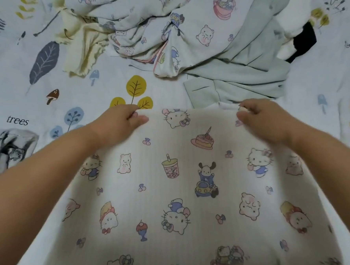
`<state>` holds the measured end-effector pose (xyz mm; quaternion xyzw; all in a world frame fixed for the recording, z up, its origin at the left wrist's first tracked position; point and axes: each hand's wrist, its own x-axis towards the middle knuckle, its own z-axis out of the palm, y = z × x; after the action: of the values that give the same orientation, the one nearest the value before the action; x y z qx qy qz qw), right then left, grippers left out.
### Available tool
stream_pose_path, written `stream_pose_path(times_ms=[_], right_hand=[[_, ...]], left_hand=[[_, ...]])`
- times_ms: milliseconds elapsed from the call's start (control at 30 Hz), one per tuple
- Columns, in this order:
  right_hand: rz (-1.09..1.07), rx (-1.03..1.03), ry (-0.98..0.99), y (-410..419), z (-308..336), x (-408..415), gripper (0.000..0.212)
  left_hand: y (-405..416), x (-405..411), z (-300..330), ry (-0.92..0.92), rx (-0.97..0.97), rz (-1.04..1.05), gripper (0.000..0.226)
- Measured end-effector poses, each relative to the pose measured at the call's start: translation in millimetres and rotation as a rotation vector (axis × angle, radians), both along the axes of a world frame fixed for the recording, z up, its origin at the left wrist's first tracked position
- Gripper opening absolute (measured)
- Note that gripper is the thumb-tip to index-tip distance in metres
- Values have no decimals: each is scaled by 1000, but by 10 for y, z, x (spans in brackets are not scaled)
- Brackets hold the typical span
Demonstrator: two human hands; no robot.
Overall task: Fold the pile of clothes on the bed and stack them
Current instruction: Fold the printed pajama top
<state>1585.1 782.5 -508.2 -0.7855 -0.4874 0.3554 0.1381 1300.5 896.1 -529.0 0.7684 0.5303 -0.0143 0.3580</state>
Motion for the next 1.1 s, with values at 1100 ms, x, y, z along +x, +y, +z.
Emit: stream_pose_path(times_ms=[1100], right_hand=[[262, -92, -525, -1668, -556, -1053, 69]], left_hand=[[-1974, -248, -365, 442, 294, -268, 71]])
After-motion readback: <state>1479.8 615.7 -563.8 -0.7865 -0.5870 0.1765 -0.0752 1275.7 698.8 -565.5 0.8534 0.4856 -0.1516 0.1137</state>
